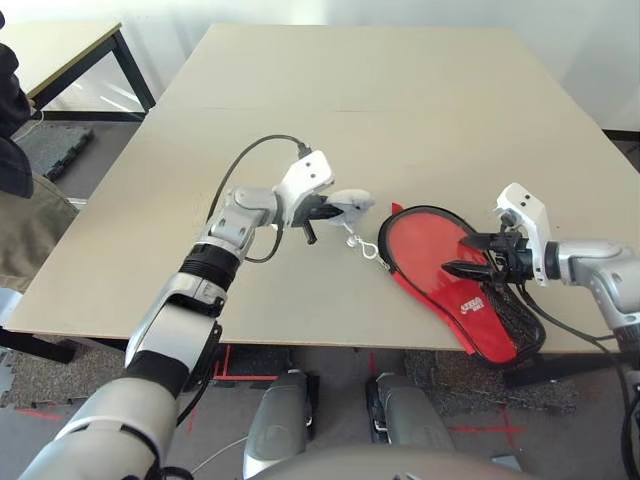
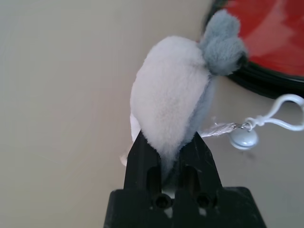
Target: Store the ping-pong paddle in its case and zip it.
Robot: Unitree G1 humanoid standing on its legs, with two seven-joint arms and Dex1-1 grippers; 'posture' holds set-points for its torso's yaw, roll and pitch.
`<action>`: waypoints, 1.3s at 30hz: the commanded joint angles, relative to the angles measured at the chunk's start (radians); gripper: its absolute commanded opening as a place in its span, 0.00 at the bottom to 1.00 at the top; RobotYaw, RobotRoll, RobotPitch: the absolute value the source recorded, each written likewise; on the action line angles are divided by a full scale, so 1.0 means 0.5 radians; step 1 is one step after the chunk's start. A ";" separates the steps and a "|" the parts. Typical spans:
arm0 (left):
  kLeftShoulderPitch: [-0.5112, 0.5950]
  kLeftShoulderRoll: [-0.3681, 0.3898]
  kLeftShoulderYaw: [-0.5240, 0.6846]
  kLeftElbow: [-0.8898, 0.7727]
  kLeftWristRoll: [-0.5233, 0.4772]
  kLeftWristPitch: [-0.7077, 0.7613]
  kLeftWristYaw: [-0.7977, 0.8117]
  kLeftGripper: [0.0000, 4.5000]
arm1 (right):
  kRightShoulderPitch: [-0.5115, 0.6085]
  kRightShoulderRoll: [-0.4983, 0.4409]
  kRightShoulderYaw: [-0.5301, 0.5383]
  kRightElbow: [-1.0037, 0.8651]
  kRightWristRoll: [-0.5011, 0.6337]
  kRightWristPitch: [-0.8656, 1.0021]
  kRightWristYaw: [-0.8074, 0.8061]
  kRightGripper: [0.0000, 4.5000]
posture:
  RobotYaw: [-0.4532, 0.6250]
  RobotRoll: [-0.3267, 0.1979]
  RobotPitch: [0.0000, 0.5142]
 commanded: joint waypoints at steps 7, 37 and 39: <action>-0.353 -0.225 0.034 0.620 0.186 -0.376 0.348 0.03 | 0.239 0.000 0.056 -0.102 0.043 0.203 -0.047 1.00 | 0.38 0.62 0.29; -0.742 -0.877 0.060 1.020 0.510 -0.781 0.705 0.03 | 0.572 -0.036 -0.115 -0.434 0.238 0.347 -0.274 1.00 | 0.26 0.62 0.34; -0.701 -0.889 0.038 1.006 0.517 -0.812 0.505 0.03 | 0.578 -0.040 -0.112 -0.431 0.240 0.341 -0.277 1.00 | 0.26 0.62 0.34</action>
